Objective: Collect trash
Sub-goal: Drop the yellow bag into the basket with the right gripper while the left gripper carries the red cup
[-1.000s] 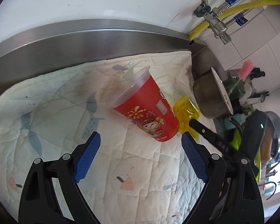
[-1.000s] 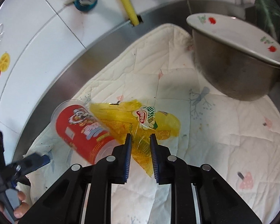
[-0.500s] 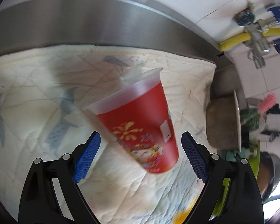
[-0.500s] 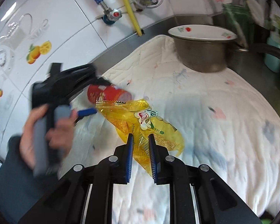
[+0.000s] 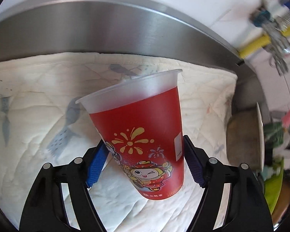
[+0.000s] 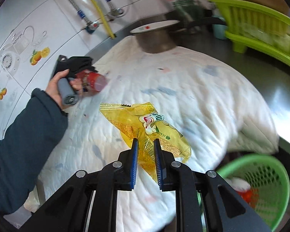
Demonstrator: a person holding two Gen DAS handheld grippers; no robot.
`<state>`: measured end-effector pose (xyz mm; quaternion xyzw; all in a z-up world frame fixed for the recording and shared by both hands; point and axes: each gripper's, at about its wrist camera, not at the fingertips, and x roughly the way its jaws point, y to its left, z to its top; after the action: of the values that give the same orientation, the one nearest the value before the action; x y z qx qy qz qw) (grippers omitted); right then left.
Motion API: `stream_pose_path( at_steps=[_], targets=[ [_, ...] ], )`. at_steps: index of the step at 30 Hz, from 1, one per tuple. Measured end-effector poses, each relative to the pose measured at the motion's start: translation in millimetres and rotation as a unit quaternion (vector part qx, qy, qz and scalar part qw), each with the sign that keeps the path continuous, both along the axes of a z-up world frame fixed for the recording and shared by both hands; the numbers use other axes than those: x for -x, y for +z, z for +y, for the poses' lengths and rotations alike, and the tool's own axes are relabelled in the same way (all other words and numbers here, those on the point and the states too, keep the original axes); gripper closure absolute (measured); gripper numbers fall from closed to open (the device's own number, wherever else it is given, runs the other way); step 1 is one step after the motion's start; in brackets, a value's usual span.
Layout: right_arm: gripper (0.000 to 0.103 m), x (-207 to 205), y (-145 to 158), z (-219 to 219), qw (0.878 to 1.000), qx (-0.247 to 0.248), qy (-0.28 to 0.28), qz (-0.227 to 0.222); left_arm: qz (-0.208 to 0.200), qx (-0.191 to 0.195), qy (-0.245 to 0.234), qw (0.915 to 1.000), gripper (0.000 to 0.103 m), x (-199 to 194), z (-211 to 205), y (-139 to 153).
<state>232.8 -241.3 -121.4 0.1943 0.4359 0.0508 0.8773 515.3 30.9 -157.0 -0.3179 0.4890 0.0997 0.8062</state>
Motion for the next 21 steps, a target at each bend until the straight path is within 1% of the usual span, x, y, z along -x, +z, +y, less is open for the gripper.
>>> stream_pose_path(
  at_steps=[2, 5, 6, 8, 10, 13, 14, 16, 18, 19, 21],
  targets=[
    [0.087, 19, 1, -7, 1.0, 0.002, -0.019, 0.001, -0.013, -0.013, -0.025, 0.9995, 0.031, 14, -3, 9],
    [0.087, 50, 3, -18, 0.999, 0.005, -0.047, 0.004, -0.032, -0.017, -0.073, 0.9967, 0.032, 43, -10, 25],
    [0.087, 61, 3, -22, 0.998, 0.016, -0.058, 0.007, -0.038, -0.018, -0.094, 0.9947, 0.032, 55, -13, 30],
    [0.087, 80, 1, -29, 0.996, 0.022, -0.079, 0.017, -0.051, -0.035, -0.131, 0.9894, 0.032, 77, -20, 40],
    [0.087, 100, -2, -39, 0.994, 0.035, -0.102, 0.027, -0.063, -0.056, -0.18, 0.9801, 0.032, 102, -31, 49],
    [0.087, 131, -10, -56, 0.989, 0.045, -0.136, 0.043, -0.078, -0.066, -0.247, 0.9637, 0.032, 142, -50, 58],
    [0.087, 138, -14, -62, 0.986, 0.049, -0.148, 0.05, -0.082, -0.067, -0.264, 0.9586, 0.032, 155, -55, 60],
    [0.087, 155, -24, -76, 0.983, 0.038, -0.167, 0.062, -0.093, -0.062, -0.303, 0.9465, 0.032, 188, -76, 67],
    [0.086, 167, -34, -86, 0.979, 0.049, -0.183, 0.07, -0.098, -0.056, -0.336, 0.9352, 0.032, 212, -94, 69],
    [0.085, 172, -40, -92, 0.979, 0.043, -0.182, 0.074, -0.102, -0.05, -0.359, 0.9265, 0.032, 228, -107, 70],
    [0.081, 178, -50, -100, 0.977, 0.042, -0.191, 0.082, -0.104, -0.052, -0.384, 0.9158, 0.032, 256, -128, 70]
  ],
)
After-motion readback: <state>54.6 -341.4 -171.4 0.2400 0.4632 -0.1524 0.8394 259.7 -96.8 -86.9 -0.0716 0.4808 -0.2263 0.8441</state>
